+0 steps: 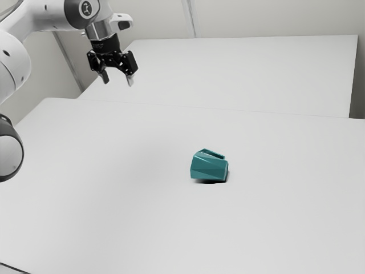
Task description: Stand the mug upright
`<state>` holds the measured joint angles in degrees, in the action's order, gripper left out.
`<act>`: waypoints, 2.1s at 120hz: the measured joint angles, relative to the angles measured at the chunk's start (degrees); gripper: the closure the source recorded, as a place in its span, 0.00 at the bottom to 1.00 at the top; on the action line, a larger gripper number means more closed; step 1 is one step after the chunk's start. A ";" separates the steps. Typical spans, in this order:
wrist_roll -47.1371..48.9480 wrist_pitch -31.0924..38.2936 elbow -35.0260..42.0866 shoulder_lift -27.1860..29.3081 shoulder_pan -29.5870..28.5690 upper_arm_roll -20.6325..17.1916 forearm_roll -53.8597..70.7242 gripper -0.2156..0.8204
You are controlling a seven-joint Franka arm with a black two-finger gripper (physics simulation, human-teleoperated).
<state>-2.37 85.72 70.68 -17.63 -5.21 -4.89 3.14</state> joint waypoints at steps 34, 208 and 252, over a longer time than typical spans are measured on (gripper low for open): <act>-0.10 -1.08 0.81 2.48 0.43 0.42 0.06 0.21; -14.33 36.53 46.82 6.66 5.34 2.03 -46.66 0.21; -22.21 35.94 47.35 2.87 6.23 2.68 -55.06 0.21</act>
<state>-24.58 121.67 118.02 -14.76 1.02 -2.20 -51.91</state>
